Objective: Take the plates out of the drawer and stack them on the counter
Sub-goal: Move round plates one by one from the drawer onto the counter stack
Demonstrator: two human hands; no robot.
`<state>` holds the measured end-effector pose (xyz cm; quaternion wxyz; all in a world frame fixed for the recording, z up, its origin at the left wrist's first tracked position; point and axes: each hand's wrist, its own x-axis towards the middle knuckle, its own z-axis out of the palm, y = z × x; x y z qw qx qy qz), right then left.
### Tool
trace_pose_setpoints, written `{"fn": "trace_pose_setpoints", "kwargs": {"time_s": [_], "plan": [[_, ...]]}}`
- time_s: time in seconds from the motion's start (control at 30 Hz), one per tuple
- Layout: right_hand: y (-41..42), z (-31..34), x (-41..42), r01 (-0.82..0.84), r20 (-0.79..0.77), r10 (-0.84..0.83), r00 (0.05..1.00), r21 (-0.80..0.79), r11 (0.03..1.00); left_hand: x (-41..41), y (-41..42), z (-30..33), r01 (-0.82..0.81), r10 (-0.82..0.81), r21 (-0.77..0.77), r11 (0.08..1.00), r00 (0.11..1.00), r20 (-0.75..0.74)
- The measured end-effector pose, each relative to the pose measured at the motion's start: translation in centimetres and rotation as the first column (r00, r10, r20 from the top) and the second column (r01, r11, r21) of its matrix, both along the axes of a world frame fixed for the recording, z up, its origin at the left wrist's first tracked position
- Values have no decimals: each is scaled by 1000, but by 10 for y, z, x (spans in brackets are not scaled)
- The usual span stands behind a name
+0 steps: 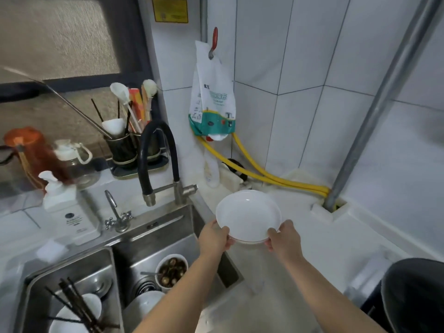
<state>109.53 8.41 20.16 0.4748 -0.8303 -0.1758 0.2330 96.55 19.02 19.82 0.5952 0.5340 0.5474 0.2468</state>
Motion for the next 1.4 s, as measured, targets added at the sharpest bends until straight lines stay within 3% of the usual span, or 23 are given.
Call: {"fn": "trace_pose_setpoints", "kwargs": {"time_s": [0.57, 1.03, 1.23, 1.4], "plan": [[61, -30, 66, 103, -38, -108, 993, -125, 987, 71, 62, -31, -27, 33, -128, 991, 999, 43], [69, -45, 74, 110, 9, -110, 994, -190, 976, 84, 73, -55, 98, -98, -4, 995, 993, -66], [65, -44, 70, 75, 5, -76, 997, -204, 976, 77, 74, -54, 237, -218, 99, 966, 961, -173], [57, -41, 67, -12, 58, 32, 998, -314, 949, 66, 70, -47, 455, -345, 214, 864, 846, -406]]}}
